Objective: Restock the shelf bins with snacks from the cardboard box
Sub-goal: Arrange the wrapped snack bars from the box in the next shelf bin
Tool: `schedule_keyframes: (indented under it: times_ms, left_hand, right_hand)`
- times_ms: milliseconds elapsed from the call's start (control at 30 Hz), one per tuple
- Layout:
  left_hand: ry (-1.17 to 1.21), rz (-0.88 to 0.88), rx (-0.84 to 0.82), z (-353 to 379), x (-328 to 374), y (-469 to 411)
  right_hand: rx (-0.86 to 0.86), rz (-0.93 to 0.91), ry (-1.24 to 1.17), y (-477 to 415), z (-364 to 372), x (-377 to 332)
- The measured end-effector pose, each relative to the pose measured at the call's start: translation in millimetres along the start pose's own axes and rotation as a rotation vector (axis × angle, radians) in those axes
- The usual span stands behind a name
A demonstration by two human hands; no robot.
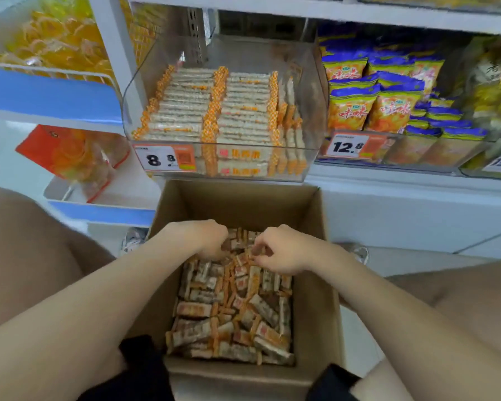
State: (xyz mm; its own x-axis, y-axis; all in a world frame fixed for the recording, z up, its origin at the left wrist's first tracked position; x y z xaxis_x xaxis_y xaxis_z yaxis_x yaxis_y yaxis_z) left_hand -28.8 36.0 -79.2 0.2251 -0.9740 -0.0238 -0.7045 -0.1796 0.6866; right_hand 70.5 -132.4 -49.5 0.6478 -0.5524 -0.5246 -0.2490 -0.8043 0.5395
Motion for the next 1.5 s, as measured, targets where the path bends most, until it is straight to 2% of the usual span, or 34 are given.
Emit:
schedule_keyframes:
  times_ms: [200, 333, 567, 700, 867, 1067, 1167, 1333, 1433, 1500]
  left_hand:
    - [0.206, -0.123, -0.007, 89, -8, -52]
    - [0.28, -0.084, -0.164, 142, 4, -73]
    - [0.27, -0.021, -0.392, 192, 23, -81]
    - [0.231, 0.006, -0.458, 197, 25, -79]
    - [0.149, 0.008, -0.531, 205, 27, -73]
    - [0.225, -0.013, -0.56, 207, 17, -68]
    - [0.451, -0.071, -0.427, 205, 11, -74]
    - [1.096, -0.217, -0.086, 177, 9, -79]
    - [1.475, -0.273, -0.042, 157, 7, -74]
    - [1.654, -0.221, -0.082, 146, 2, -69]
  right_hand:
    - [0.005, 0.18, -0.084, -58, 47, 46]
    - [-0.026, 0.27, -0.16, -81, 90, 72]
    - [-0.246, 0.407, -0.187, -91, 169, 105]
    - [-0.232, 0.478, -0.262, -91, 190, 110]
    - [-0.3, 0.473, -0.247, -90, 207, 116]
    - [-0.369, 0.393, -0.163, -86, 211, 113]
    - [-0.142, 0.37, -0.311, -90, 202, 112]
    - [0.244, 0.331, -0.772, -99, 165, 97]
    - [0.466, 0.319, -0.978, -97, 140, 88]
    - [0.575, 0.332, -1.077, -95, 123, 80]
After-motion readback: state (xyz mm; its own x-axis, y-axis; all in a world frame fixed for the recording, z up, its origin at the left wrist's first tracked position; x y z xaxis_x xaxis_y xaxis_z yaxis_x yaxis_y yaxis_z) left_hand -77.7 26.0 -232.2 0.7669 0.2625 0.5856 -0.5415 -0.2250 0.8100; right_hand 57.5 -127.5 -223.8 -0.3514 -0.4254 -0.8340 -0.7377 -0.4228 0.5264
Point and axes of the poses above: each hand's wrist, its own y-axis away from the middle knuckle, its own z-axis out of the palm, x = y × z, the point moved 1 cm from there along -y, towards the middle knuckle, and after that the axes turned 11 degrees about -y, right-handed, at the moved point
